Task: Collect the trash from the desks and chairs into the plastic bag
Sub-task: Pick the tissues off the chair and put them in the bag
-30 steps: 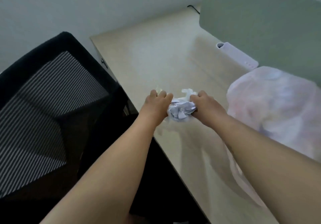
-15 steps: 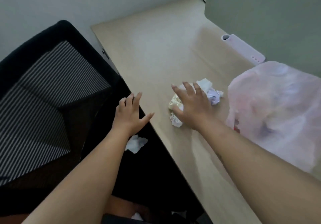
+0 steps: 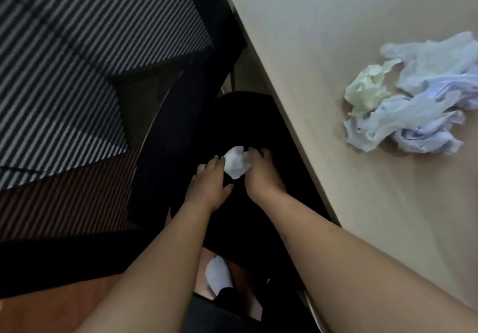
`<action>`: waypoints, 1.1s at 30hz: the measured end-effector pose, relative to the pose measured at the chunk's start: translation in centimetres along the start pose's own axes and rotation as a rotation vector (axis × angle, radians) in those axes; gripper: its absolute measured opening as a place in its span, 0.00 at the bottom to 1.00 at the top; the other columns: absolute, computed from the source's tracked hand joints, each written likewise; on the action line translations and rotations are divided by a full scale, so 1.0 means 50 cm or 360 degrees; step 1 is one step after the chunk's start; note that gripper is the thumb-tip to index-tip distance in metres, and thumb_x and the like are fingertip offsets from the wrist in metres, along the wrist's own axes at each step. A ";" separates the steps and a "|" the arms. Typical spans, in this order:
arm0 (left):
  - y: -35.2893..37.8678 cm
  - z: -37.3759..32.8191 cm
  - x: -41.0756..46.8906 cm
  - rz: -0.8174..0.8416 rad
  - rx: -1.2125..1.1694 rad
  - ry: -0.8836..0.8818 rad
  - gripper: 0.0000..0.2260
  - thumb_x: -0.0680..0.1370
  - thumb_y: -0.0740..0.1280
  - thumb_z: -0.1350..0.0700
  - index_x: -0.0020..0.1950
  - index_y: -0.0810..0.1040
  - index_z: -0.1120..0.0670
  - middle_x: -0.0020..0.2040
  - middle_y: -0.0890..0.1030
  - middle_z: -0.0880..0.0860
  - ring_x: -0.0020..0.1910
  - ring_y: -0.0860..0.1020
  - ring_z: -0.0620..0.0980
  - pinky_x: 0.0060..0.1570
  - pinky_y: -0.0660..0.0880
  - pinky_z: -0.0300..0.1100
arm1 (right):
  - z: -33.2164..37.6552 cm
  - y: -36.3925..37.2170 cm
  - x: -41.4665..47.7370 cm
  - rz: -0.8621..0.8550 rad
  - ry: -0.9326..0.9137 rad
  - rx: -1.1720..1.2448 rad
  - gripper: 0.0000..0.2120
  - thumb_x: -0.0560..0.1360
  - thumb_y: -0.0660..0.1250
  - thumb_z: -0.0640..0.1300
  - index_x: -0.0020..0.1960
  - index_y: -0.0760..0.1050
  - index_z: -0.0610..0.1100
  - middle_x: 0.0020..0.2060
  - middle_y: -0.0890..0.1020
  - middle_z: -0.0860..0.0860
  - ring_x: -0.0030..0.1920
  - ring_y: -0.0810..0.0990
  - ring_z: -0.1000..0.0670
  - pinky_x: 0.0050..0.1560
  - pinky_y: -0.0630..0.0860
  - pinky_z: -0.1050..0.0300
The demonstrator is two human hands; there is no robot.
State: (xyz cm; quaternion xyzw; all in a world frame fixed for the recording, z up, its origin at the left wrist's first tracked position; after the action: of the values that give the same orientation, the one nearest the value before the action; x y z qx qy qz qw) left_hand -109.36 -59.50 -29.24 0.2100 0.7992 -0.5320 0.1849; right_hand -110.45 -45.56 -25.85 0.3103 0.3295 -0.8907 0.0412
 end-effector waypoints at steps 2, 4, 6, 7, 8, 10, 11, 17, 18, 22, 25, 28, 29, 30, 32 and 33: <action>0.034 0.021 0.024 -0.0019 -0.0089 0.0025 0.34 0.77 0.68 0.48 0.78 0.55 0.52 0.78 0.59 0.53 0.71 0.62 0.55 0.67 0.67 0.52 | -0.043 0.039 0.042 -0.0076 0.0146 0.0253 0.25 0.78 0.58 0.59 0.72 0.66 0.50 0.67 0.73 0.47 0.63 0.74 0.45 0.65 0.68 0.48; 0.061 0.033 0.047 -0.0071 -0.0220 0.0041 0.33 0.76 0.69 0.47 0.77 0.58 0.51 0.75 0.64 0.51 0.69 0.64 0.55 0.65 0.68 0.52 | -0.073 0.071 0.074 -0.0158 0.0106 0.0366 0.27 0.77 0.60 0.61 0.71 0.67 0.48 0.65 0.75 0.46 0.60 0.76 0.46 0.62 0.70 0.50; 0.076 0.041 0.067 -0.0203 -0.0225 0.0033 0.29 0.76 0.68 0.47 0.75 0.63 0.49 0.71 0.68 0.50 0.65 0.66 0.55 0.61 0.67 0.49 | -0.087 0.091 0.100 -0.0235 0.0017 0.0272 0.27 0.78 0.61 0.60 0.72 0.66 0.47 0.65 0.74 0.48 0.62 0.74 0.47 0.59 0.69 0.54; 0.079 0.043 0.075 -0.0279 -0.0183 0.0017 0.27 0.77 0.68 0.47 0.73 0.65 0.49 0.69 0.69 0.50 0.63 0.66 0.55 0.59 0.66 0.48 | -0.103 0.100 0.114 -0.0246 -0.0008 0.0202 0.27 0.77 0.62 0.61 0.70 0.67 0.48 0.64 0.73 0.48 0.62 0.74 0.47 0.60 0.69 0.52; 0.080 0.047 0.083 -0.0352 -0.0171 -0.0001 0.23 0.77 0.67 0.48 0.71 0.68 0.49 0.67 0.70 0.50 0.61 0.67 0.55 0.57 0.66 0.47 | -0.112 0.105 0.123 -0.0238 0.0002 0.0155 0.25 0.74 0.63 0.62 0.67 0.70 0.50 0.61 0.75 0.48 0.60 0.75 0.45 0.60 0.71 0.48; 0.078 0.055 0.095 -0.0436 -0.0291 -0.0004 0.13 0.78 0.65 0.54 0.63 0.75 0.50 0.59 0.75 0.51 0.56 0.70 0.53 0.55 0.69 0.46 | -0.129 0.118 0.145 -0.0284 -0.0071 0.0018 0.18 0.70 0.66 0.58 0.55 0.73 0.50 0.52 0.78 0.46 0.52 0.79 0.45 0.58 0.75 0.42; 0.076 0.059 0.097 -0.0442 -0.0369 0.0020 0.09 0.78 0.64 0.58 0.57 0.78 0.52 0.55 0.77 0.52 0.53 0.72 0.52 0.52 0.73 0.48 | -0.134 0.119 0.146 -0.0274 -0.0106 -0.0064 0.12 0.72 0.66 0.52 0.52 0.73 0.47 0.48 0.78 0.47 0.48 0.79 0.47 0.56 0.75 0.44; -0.010 0.028 0.042 -0.0550 -0.0698 -0.0019 0.07 0.76 0.63 0.65 0.47 0.80 0.57 0.46 0.79 0.53 0.43 0.77 0.50 0.40 0.74 0.39 | -0.052 0.048 0.067 -0.0128 -0.0210 -0.0071 0.04 0.76 0.61 0.35 0.48 0.75 0.36 0.46 0.77 0.44 0.46 0.76 0.48 0.43 0.69 0.58; -0.038 0.015 0.026 -0.0582 -0.0742 -0.0031 0.07 0.76 0.63 0.65 0.48 0.80 0.58 0.47 0.80 0.53 0.44 0.77 0.49 0.39 0.72 0.33 | -0.025 0.026 0.044 -0.0173 -0.0220 -0.0016 0.04 0.77 0.61 0.36 0.48 0.75 0.37 0.45 0.78 0.45 0.45 0.77 0.48 0.41 0.69 0.58; -0.170 -0.051 -0.063 -0.0714 -0.0750 0.0066 0.07 0.77 0.64 0.63 0.48 0.80 0.55 0.47 0.79 0.49 0.45 0.78 0.46 0.42 0.72 0.34 | 0.077 -0.067 -0.074 -0.0305 -0.0418 0.0076 0.02 0.76 0.64 0.38 0.48 0.75 0.40 0.46 0.78 0.46 0.44 0.78 0.47 0.45 0.75 0.52; -0.261 -0.105 -0.122 -0.0814 -0.0777 0.0168 0.07 0.76 0.64 0.62 0.47 0.80 0.52 0.46 0.79 0.48 0.44 0.77 0.44 0.41 0.69 0.30 | 0.133 -0.130 -0.155 -0.0393 -0.0555 0.0102 0.02 0.76 0.63 0.40 0.45 0.74 0.42 0.44 0.76 0.48 0.42 0.76 0.48 0.45 0.75 0.50; -0.343 -0.192 -0.147 -0.0881 -0.0802 0.0306 0.07 0.76 0.65 0.62 0.45 0.80 0.51 0.45 0.79 0.46 0.43 0.77 0.42 0.40 0.68 0.29 | 0.163 -0.220 -0.200 -0.0582 -0.0644 0.0172 0.02 0.75 0.63 0.40 0.45 0.73 0.43 0.43 0.76 0.49 0.41 0.74 0.49 0.42 0.71 0.55; -0.361 -0.227 -0.147 -0.0872 -0.0790 0.0357 0.07 0.76 0.65 0.62 0.45 0.80 0.51 0.45 0.79 0.46 0.43 0.77 0.43 0.40 0.69 0.30 | 0.165 -0.254 -0.206 -0.0648 -0.0661 0.0174 0.01 0.75 0.63 0.40 0.45 0.73 0.43 0.43 0.76 0.48 0.41 0.74 0.49 0.42 0.70 0.56; -0.375 -0.264 -0.143 -0.0855 -0.0771 0.0408 0.06 0.76 0.65 0.61 0.46 0.80 0.51 0.45 0.80 0.47 0.43 0.77 0.44 0.41 0.71 0.33 | 0.165 -0.290 -0.208 -0.0717 -0.0668 0.0172 0.01 0.75 0.64 0.40 0.45 0.73 0.42 0.43 0.76 0.48 0.42 0.74 0.49 0.42 0.69 0.56; -0.393 -0.337 -0.122 -0.0790 -0.0723 0.0487 0.04 0.77 0.67 0.58 0.48 0.80 0.52 0.46 0.81 0.48 0.44 0.79 0.47 0.46 0.76 0.41 | 0.155 -0.362 -0.199 -0.0871 -0.0659 0.0163 0.01 0.75 0.64 0.39 0.45 0.74 0.41 0.43 0.77 0.46 0.43 0.74 0.48 0.44 0.70 0.54; -0.399 -0.370 -0.110 -0.0738 -0.0687 0.0522 0.05 0.77 0.68 0.56 0.52 0.80 0.52 0.48 0.81 0.48 0.47 0.79 0.48 0.50 0.76 0.45 | 0.145 -0.398 -0.192 -0.0944 -0.0630 0.0151 0.02 0.75 0.63 0.38 0.46 0.74 0.40 0.44 0.77 0.46 0.44 0.75 0.47 0.44 0.69 0.53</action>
State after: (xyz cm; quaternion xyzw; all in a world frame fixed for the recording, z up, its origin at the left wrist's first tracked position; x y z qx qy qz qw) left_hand -116.67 -49.99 -4.20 0.0616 0.9386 -0.3380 -0.0315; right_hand -112.10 -35.75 -4.83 0.0243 0.3492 -0.9211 -0.1704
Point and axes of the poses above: each hand's wrist, its own x-axis towards the middle knuckle, its own y-axis out of the palm, z = x × y, the point moved 1 cm from there along x, towards the middle knuckle
